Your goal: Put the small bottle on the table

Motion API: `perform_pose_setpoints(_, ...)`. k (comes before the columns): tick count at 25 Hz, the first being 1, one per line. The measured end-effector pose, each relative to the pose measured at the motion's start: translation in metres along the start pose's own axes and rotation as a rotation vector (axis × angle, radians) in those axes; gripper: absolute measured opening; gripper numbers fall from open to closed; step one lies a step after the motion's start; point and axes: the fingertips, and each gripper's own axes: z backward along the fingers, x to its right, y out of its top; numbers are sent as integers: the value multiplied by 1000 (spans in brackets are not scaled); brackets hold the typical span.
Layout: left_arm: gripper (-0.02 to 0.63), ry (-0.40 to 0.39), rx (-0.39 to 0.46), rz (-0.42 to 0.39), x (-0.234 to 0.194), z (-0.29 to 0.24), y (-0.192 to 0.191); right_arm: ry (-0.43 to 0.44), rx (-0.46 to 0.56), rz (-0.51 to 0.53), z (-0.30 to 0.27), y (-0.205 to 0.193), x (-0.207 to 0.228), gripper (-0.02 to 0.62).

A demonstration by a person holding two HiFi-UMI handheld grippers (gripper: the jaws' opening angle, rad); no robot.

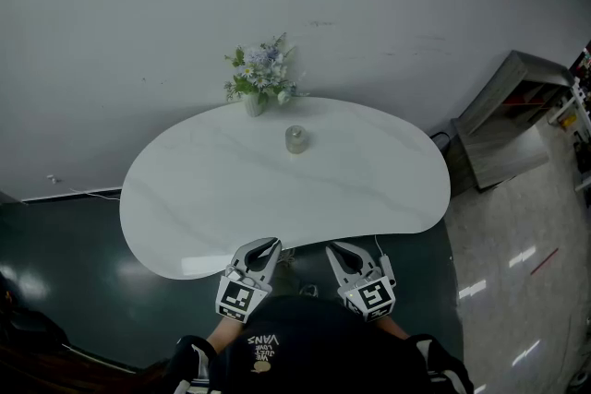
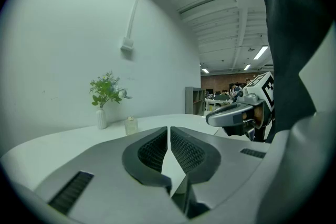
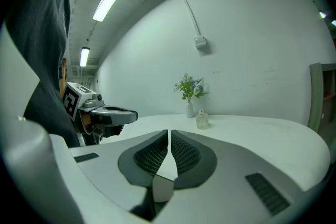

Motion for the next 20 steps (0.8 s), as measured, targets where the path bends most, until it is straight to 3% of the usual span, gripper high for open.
perform_pose_setpoints(20,34,0,-4,-2,-2,-1,0,-18,15,34,2,1,4,48)
